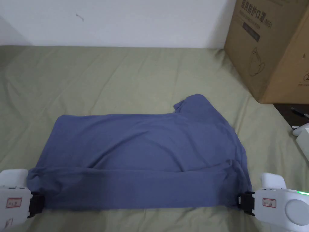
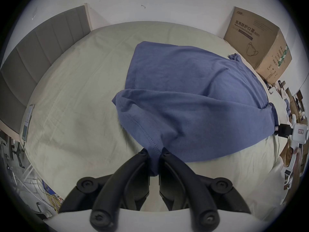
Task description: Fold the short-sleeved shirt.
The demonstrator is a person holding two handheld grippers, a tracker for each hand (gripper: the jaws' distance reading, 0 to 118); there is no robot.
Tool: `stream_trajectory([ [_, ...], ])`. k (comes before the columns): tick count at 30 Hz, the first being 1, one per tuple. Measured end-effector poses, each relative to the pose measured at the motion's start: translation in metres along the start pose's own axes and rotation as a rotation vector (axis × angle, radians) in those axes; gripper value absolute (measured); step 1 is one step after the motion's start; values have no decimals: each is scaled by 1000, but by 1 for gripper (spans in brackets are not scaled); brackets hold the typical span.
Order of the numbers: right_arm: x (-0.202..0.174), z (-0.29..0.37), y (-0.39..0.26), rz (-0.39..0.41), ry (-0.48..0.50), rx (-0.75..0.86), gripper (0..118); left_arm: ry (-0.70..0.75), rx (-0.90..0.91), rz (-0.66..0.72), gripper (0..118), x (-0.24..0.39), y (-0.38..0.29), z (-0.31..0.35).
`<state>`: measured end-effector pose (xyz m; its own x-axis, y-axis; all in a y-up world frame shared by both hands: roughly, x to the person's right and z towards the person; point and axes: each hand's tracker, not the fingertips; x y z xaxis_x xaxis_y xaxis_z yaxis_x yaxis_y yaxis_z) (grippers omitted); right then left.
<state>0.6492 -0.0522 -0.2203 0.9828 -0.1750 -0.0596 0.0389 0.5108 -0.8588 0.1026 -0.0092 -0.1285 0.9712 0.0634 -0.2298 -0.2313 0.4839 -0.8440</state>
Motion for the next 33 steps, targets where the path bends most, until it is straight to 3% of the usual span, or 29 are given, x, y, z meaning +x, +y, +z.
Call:
stream_trajectory([
  [5,4,26,-1,-10,-8,15,11,-7,13,-25,7,-4,0,8],
  [10,23,76,-7,-50,44,28,11,-1,43,-39,7,-12,-8,32],
  [14,19,112,-31,81,-27,24,11,-21,28,-94,7,-13,-33,51],
  [20,34,88,-81,51,-15,-105,13,12,-26,-117,7,-16,-79,44],
  [21,38,81,-84,34,-5,-110,28,3,-41,-117,12,-20,-85,33],
  [22,39,78,-82,21,-3,-122,49,0,-50,-122,24,-22,-88,25],
  [24,42,79,-74,-12,-17,-139,100,63,-64,-113,77,-21,-89,21],
  [25,41,85,-71,-19,-25,-125,104,76,-45,-103,93,-22,-87,24],
  [26,41,93,-67,-26,-7,-74,104,76,-2,-80,99,-23,-85,31],
  [28,43,105,-55,-24,47,-10,104,35,63,-29,99,-27,-76,46],
  [31,39,118,-31,-31,-5,29,101,-7,113,26,98,-22,-50,69],
  [32,36,127,-24,-32,-10,64,91,-8,133,15,94,-17,-42,74],
  [33,34,129,-16,-36,-16,90,61,-21,154,-20,76,-11,-30,77],
])
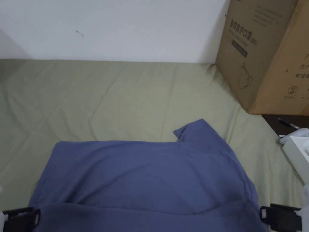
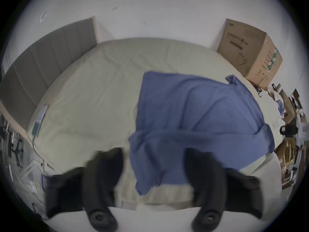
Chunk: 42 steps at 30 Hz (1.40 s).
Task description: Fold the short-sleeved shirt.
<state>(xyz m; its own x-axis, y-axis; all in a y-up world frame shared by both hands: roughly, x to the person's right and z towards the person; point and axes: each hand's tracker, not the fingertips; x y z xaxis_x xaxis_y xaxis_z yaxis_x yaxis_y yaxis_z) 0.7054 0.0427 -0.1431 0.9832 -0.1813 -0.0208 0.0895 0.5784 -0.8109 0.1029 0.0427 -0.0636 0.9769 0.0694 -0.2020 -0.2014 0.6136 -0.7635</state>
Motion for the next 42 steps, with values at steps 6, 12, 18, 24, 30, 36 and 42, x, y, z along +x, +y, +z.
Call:
stream_trajectory([
  [6,-5,-25,56,-133,17,6,0,-34,34,-71,0,40,48,-26],
  [12,-23,-90,125,31,8,-4,0,-38,34,-104,0,68,84,-71],
  [18,-37,-190,182,124,-36,-166,110,-54,-4,-99,0,84,102,-106],
  [24,-31,-259,206,32,-76,-218,99,-61,-56,-96,0,81,98,-130],
  [30,-37,-278,210,131,-121,-230,85,-29,-96,-83,0,73,96,-143],
  [36,-32,-250,226,99,-67,-204,0,-4,-100,-77,0,63,104,-143],
  [42,-24,-249,224,37,-35,-197,0,3,-194,7,97,20,131,-166],
])
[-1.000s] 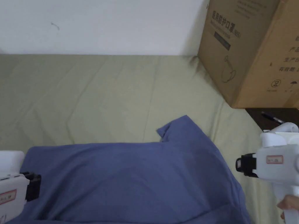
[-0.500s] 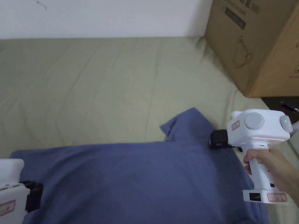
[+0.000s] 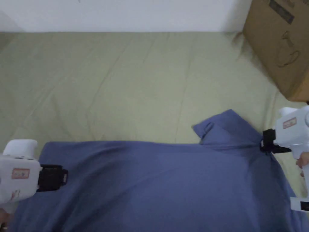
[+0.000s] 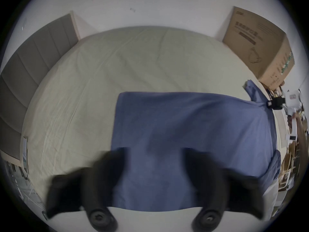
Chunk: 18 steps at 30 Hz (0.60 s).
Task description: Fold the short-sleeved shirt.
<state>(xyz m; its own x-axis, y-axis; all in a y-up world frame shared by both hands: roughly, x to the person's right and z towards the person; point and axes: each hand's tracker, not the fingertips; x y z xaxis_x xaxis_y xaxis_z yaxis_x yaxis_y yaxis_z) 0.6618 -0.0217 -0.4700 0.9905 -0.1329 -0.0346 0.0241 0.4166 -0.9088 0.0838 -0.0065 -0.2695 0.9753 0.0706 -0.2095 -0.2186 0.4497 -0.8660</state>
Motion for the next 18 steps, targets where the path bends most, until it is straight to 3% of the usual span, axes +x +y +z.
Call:
stream_trajectory([
  [1,-3,5,-2,-2,-2,1,0,14,-19,2,110,-7,5,-6],
  [2,-5,8,-3,14,-6,8,0,24,-4,12,111,-12,8,-12],
  [6,2,10,2,8,20,29,0,109,14,170,110,-41,33,-44],
  [11,8,13,-2,-29,53,24,0,108,40,135,110,-47,74,-71],
  [15,10,8,0,-35,54,28,0,60,-42,147,110,-38,96,-101],
  [17,10,6,0,-25,50,25,0,103,-86,92,98,-27,91,-115],
  [18,10,5,0,-27,51,22,0,148,-18,59,98,-9,81,-100],
])
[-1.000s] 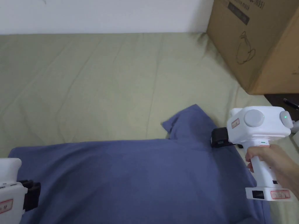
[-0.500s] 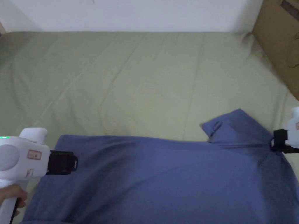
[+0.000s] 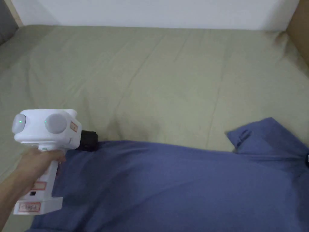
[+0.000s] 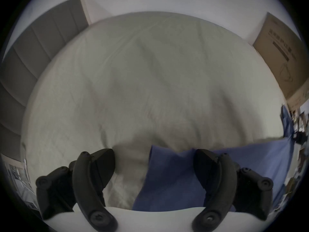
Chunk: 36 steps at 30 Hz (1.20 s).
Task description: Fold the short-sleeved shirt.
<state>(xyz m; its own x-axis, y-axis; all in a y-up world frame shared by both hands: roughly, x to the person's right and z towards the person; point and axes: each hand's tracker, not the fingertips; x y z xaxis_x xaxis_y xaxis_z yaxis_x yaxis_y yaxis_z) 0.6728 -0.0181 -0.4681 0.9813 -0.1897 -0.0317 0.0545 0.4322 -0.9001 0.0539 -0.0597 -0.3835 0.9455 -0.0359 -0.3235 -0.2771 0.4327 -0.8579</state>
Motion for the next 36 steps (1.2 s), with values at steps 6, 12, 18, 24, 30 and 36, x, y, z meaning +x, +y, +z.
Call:
stream_trajectory([
  [6,-4,11,1,25,0,25,0,6,10,-86,6,1,16,12],
  [12,-27,59,-7,116,0,74,0,-20,30,-85,4,3,15,43],
  [18,-20,131,-36,116,34,142,0,-75,136,-88,4,-23,-12,119],
  [24,-14,193,-127,193,51,152,0,-191,209,-24,4,-73,-91,192],
  [30,2,196,-239,230,58,24,0,-192,117,-14,4,-85,-201,203],
  [36,15,148,-306,221,-1,18,0,-195,63,4,5,-93,-248,166],
])
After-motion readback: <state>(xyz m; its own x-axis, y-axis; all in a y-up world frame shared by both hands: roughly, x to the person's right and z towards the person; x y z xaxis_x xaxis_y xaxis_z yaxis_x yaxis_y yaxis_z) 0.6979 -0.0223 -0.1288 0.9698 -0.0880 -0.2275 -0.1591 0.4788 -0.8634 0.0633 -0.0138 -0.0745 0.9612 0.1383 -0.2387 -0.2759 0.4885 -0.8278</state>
